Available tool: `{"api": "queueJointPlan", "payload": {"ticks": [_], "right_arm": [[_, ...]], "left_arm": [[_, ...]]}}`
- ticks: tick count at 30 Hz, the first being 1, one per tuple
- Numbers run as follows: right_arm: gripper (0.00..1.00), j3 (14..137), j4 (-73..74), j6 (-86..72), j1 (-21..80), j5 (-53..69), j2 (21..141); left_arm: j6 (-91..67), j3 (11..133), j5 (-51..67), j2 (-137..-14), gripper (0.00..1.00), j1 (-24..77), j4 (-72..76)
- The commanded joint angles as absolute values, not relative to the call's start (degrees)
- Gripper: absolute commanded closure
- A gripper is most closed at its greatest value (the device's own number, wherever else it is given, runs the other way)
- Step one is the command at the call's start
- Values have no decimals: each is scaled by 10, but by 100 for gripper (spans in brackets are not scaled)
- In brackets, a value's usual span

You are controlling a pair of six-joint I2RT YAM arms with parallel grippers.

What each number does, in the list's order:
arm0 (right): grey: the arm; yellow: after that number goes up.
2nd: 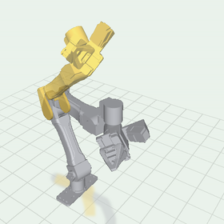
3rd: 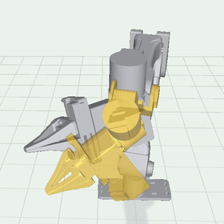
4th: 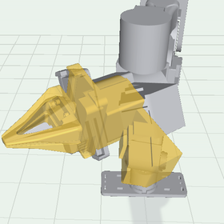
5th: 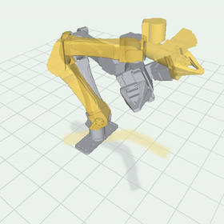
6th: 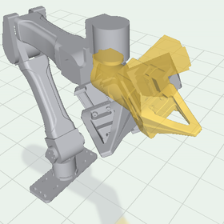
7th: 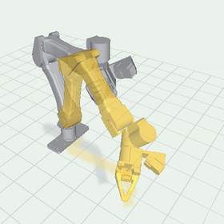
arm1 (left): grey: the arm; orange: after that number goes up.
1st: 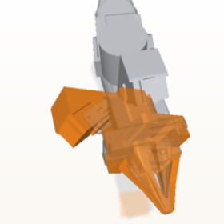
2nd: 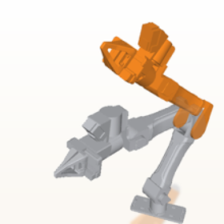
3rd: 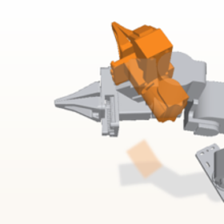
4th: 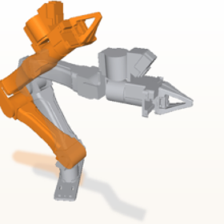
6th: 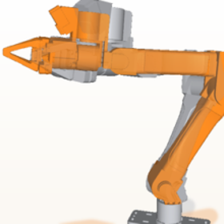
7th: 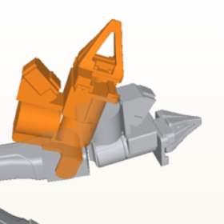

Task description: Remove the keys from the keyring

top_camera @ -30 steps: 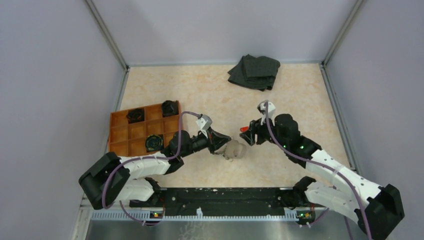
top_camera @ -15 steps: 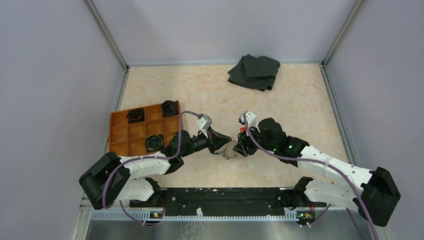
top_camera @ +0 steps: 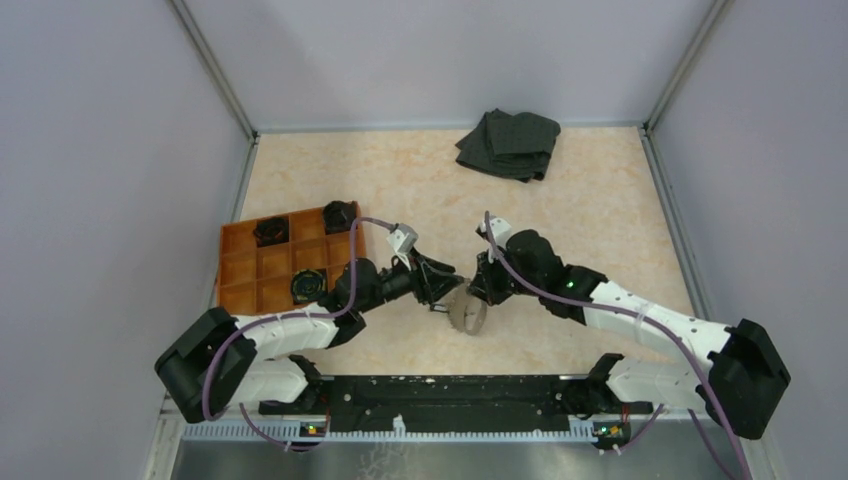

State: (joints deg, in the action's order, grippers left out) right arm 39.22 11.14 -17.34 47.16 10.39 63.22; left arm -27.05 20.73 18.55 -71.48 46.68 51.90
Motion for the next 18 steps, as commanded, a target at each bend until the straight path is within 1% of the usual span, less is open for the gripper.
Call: {"api": "queueJointPlan", "payload": {"ticks": [1,4,7,11,13,18], "right_arm": [[100,408,68,-308,479,66,619],[100,381,15,-387,479,19,593],[100,360,-50,-451,479,-57,565],[100,340,-110,-533,479,-142,547],[100,328,-136,-573,478,-171,545],[100,290,-199,-689,479,-236,543]], "left_arm": [[-345,227,155,-672,47,437,480],[-431,229,134,-635,30,395,423],[-477,222,164,-602,21,347,404],[-512,227,170,-568,3,321,371],[-532,226,165,-556,1,312,355],[-597,212,168,-550,1,284,344]]}}
